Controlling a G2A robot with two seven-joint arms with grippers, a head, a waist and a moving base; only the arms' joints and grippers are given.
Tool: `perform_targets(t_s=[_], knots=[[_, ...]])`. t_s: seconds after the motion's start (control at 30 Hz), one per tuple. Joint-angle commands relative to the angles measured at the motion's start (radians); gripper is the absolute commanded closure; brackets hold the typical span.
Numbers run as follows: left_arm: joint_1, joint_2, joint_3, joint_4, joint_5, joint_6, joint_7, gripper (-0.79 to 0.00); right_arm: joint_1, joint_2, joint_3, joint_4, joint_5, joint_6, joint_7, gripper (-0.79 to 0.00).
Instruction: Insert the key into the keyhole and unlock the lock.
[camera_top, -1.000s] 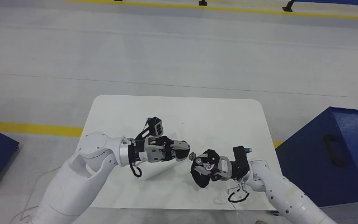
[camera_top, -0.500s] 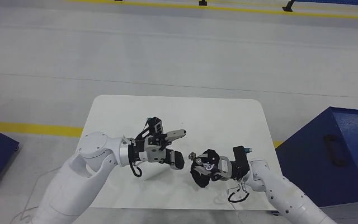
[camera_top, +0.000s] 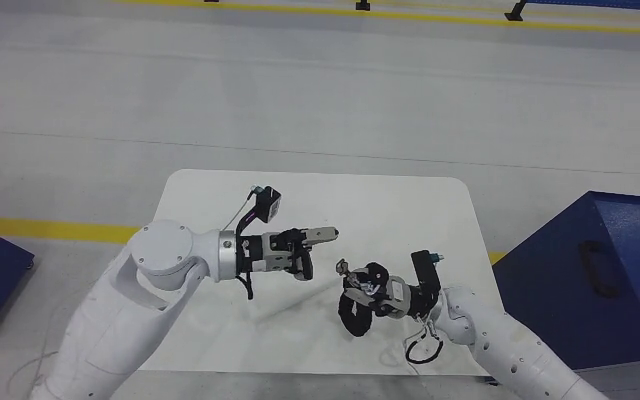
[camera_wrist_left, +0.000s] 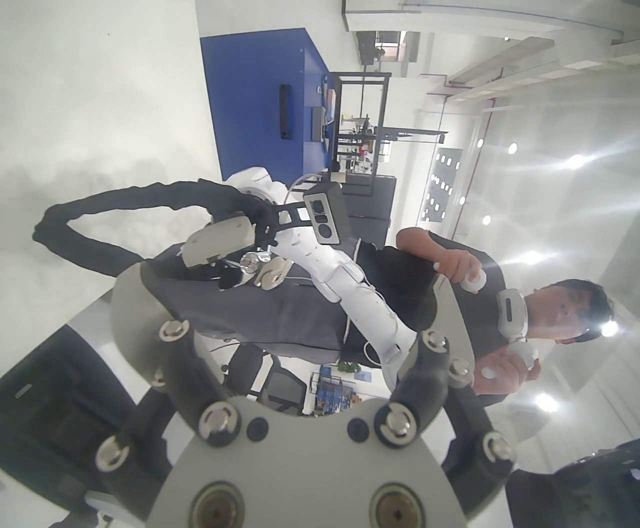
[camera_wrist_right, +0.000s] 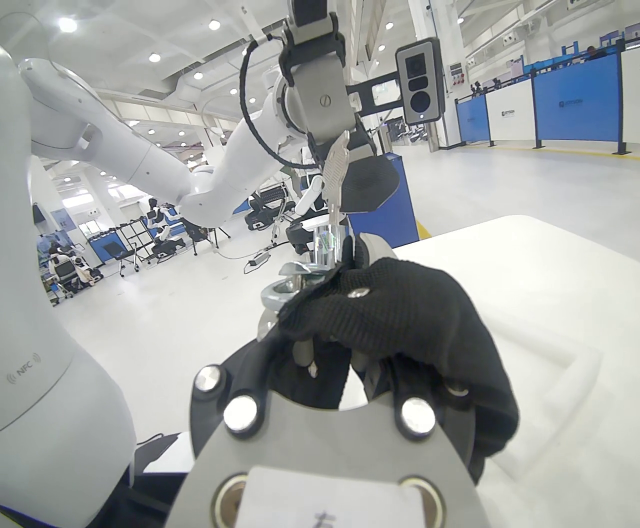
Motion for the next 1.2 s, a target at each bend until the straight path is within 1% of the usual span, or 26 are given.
perform_targets(t_s=[0.0, 0.1, 0.17, 0.2, 0.23, 0.27, 0.33, 0.37, 0.4, 0.47, 0.57, 0.6, 0.67, 0.73, 0.8, 0.87, 1.0, 1.03, 1.07, 1.1, 1.17], knots=[[0.000, 0.000, 0.000, 0.000, -0.015, 0.000, 0.000, -0.785, 0.000, 0.000, 0.001, 0.000, -0.002, 0.000, -0.001, 0.000], [0.002, 0.000, 0.000, -0.001, -0.014, -0.003, 0.001, -0.785, -0.009, -0.001, 0.005, -0.009, 0.008, 0.019, 0.016, 0.000], [0.000, 0.005, -0.008, -0.003, 0.032, -0.010, 0.000, -0.785, -0.016, -0.002, 0.014, -0.015, 0.028, 0.010, 0.039, 0.000], [-0.012, 0.011, -0.013, -0.013, 0.091, -0.015, -0.031, -0.785, -0.020, -0.001, 0.016, -0.018, 0.055, 0.000, 0.061, 0.000], [-0.018, 0.015, -0.014, -0.017, 0.112, -0.018, -0.061, -0.785, -0.020, 0.000, 0.016, -0.022, 0.068, 0.000, 0.075, 0.000], [-0.037, 0.021, -0.016, -0.016, 0.156, -0.022, -0.120, -0.785, -0.017, 0.002, 0.016, -0.029, 0.093, 0.000, 0.099, 0.000], [-0.064, 0.027, -0.014, -0.014, 0.210, -0.037, -0.178, -0.785, -0.016, 0.005, 0.013, -0.037, 0.127, 0.000, 0.128, 0.000], [-0.080, 0.029, -0.006, -0.011, 0.238, -0.046, -0.216, -0.668, -0.013, 0.008, 0.011, -0.042, 0.149, 0.000, 0.145, 0.000], [-0.098, 0.031, 0.005, -0.007, 0.277, -0.051, -0.243, -0.594, -0.011, 0.011, 0.008, -0.046, 0.171, 0.000, 0.163, 0.000], [-0.129, 0.030, 0.036, -0.002, 0.338, -0.058, -0.271, -0.597, -0.005, 0.017, 0.000, -0.058, 0.212, 0.000, 0.199, 0.000], [-0.162, 0.023, 0.075, 0.021, 0.348, -0.083, -0.293, -0.483, 0.001, 0.027, -0.011, -0.071, 0.276, 0.000, 0.241, 0.000], [-0.171, 0.018, 0.093, 0.024, 0.336, -0.099, -0.296, -0.403, 0.004, 0.031, -0.016, -0.071, 0.305, 0.000, 0.259, 0.000], [-0.179, 0.012, 0.114, 0.031, 0.331, -0.111, -0.287, -0.400, 0.008, 0.036, -0.021, -0.072, 0.335, 0.000, 0.283, 0.000], [-0.187, 0.006, 0.137, 0.033, 0.334, -0.110, -0.265, -0.474, 0.012, 0.041, -0.027, -0.074, 0.362, 0.000, 0.307, 0.000], [-0.193, -0.001, 0.149, 0.039, 0.314, -0.109, -0.248, -0.403, 0.015, 0.044, -0.033, -0.078, 0.377, 0.000, 0.327, 0.000], [-0.203, -0.005, 0.157, 0.054, 0.302, -0.117, -0.244, -0.385, 0.015, 0.048, -0.038, -0.084, 0.389, 0.000, 0.343, 0.000], [-0.219, -0.011, 0.159, 0.074, 0.269, -0.135, -0.239, -0.249, 0.017, 0.054, -0.043, -0.097, 0.404, 0.000, 0.364, 0.000], [-0.222, -0.012, 0.160, 0.076, 0.268, -0.134, -0.241, -0.185, 0.017, 0.056, -0.043, -0.100, 0.409, 0.000, 0.368, 0.000], [-0.225, -0.013, 0.161, 0.077, 0.265, -0.134, -0.245, -0.071, 0.017, 0.058, -0.042, -0.101, 0.417, 0.000, 0.370, 0.000], [-0.227, -0.013, 0.162, 0.079, 0.263, -0.134, -0.247, 0.000, 0.018, 0.060, -0.042, -0.103, 0.423, 0.000, 0.374, 0.000], [-0.229, -0.014, 0.164, 0.083, 0.257, -0.128, -0.253, 0.000, 0.018, 0.064, -0.041, -0.107, 0.435, 0.000, 0.382, 0.000]])
